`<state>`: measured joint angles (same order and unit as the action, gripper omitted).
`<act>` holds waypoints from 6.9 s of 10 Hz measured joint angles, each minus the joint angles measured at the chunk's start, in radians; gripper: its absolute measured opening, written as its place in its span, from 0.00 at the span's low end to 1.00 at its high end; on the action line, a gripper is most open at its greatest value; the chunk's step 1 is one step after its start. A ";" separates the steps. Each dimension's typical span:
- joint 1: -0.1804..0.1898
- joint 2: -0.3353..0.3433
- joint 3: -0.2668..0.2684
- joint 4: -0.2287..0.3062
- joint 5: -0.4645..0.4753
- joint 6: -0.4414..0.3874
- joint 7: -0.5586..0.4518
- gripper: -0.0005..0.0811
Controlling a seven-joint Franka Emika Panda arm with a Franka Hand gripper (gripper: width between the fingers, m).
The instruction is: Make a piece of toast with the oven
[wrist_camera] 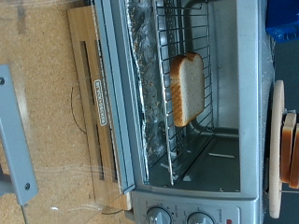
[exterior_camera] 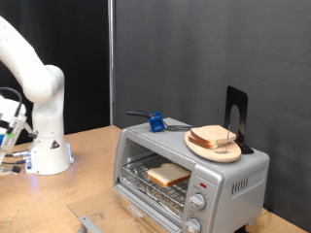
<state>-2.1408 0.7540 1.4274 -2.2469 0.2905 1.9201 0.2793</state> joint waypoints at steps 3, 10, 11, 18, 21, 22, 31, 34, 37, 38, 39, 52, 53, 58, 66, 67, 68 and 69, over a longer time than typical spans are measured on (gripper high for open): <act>0.109 0.071 -0.116 0.064 -0.066 0.008 -0.110 1.00; 0.368 0.130 -0.365 0.109 -0.172 0.182 -0.093 1.00; 0.378 0.137 -0.380 0.090 -0.172 0.202 -0.083 1.00; 0.375 0.124 -0.367 -0.173 -0.162 0.378 -0.077 1.00; 0.378 0.126 -0.342 -0.235 -0.150 0.454 -0.063 1.00; 0.378 0.127 -0.333 -0.246 -0.149 0.456 -0.062 1.00; 0.184 0.128 -0.097 -0.252 0.013 0.229 -0.019 1.00; 0.164 0.129 0.016 -0.283 0.077 0.248 0.036 1.00; 0.161 0.127 0.116 -0.344 0.132 0.326 0.112 1.00; 0.160 0.127 0.143 -0.365 0.142 0.354 0.123 1.00; 0.160 0.127 0.167 -0.386 0.150 0.384 0.132 1.00; -0.022 0.111 0.224 -0.430 0.109 0.390 0.164 1.00; -0.005 0.112 0.210 -0.409 0.099 0.310 0.164 1.00; 0.280 0.118 0.079 -0.157 0.120 0.257 0.165 1.00; 0.521 0.233 -0.060 0.122 0.041 0.140 -0.016 1.00; 0.574 0.247 -0.085 0.172 0.031 0.161 -0.019 1.00; 0.617 0.249 -0.106 0.210 0.033 0.209 -0.015 1.00; 0.653 0.253 -0.120 0.238 0.052 0.293 -0.009 1.00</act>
<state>-1.4882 1.0066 1.3071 -2.0089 0.3428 2.2128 0.2708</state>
